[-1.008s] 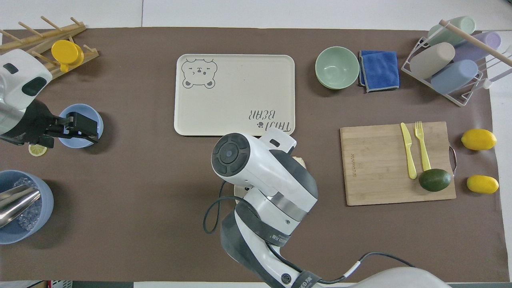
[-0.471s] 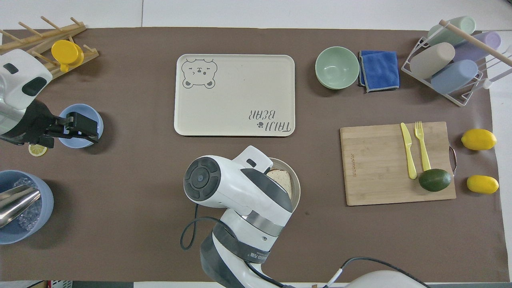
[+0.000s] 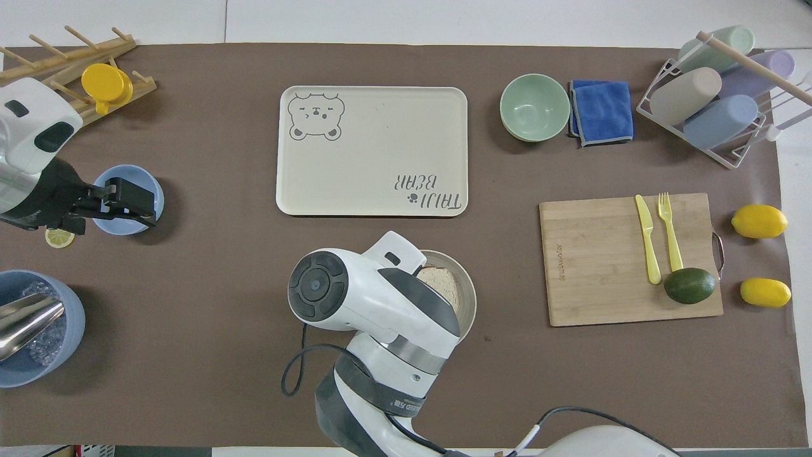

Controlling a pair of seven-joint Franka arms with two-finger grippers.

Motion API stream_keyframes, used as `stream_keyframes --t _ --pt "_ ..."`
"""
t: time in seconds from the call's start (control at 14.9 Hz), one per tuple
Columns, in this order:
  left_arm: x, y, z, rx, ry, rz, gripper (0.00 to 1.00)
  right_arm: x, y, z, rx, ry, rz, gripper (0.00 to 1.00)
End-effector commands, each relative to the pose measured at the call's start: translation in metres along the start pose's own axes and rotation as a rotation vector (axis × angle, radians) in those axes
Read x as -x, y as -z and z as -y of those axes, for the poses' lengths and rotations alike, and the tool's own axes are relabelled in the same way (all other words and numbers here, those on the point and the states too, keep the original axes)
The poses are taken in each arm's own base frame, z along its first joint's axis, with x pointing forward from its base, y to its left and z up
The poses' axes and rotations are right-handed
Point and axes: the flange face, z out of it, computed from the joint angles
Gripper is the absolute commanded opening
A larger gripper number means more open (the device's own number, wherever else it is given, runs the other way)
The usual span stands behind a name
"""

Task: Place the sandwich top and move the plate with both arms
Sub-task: 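Release the bread and withdraw the right gripper while the left gripper approaches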

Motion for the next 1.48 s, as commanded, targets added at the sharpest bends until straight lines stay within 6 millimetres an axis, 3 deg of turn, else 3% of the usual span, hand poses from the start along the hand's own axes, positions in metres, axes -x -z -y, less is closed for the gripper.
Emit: stream_keyframes --t 0.0,0.07,0.13,0.4,0.54,0.67,0.87,1.01,1.14,1.28,1.41 --pt "0.004 0.003 0.009 0.006 0.022 -0.014 1.0 -0.009 0.001 0.007 -0.077 -0.035 -0.019 0.36" --pt "0.002 0.005 0.02 0.009 0.045 -0.017 1.0 -0.01 0.0 0.008 -0.086 -0.032 -0.026 0.7" --pt "0.002 0.005 0.023 0.008 0.05 -0.016 1.0 -0.014 -0.003 0.004 -0.089 -0.037 -0.024 0.98" --pt "0.002 0.005 0.023 0.007 0.05 -0.016 1.0 -0.021 0.005 -0.005 -0.108 -0.061 -0.045 1.0" --pt "0.003 0.003 0.018 0.006 0.041 -0.015 1.0 -0.03 0.022 -0.024 -0.124 -0.081 -0.068 1.0" --pt "0.008 -0.001 0.012 0.002 0.033 -0.016 1.0 -0.05 0.043 -0.073 -0.124 -0.107 -0.096 1.0" --pt "0.016 -0.023 -0.014 0.01 0.017 -0.058 1.0 -0.058 0.074 -0.142 -0.099 -0.143 -0.071 1.0" --pt "0.04 -0.058 -0.057 0.018 -0.02 -0.072 1.0 -0.069 0.086 -0.205 -0.128 -0.195 -0.034 1.0" --pt "0.062 -0.099 -0.095 0.028 -0.035 -0.062 1.0 -0.077 0.093 -0.283 -0.201 -0.193 0.015 1.0" --pt "0.07 -0.138 -0.127 0.063 -0.021 -0.062 1.0 -0.076 0.101 -0.358 -0.243 -0.183 0.02 1.0" --pt "0.076 -0.18 -0.154 0.093 -0.038 -0.046 1.0 -0.07 0.102 -0.412 -0.244 -0.235 0.039 1.0"
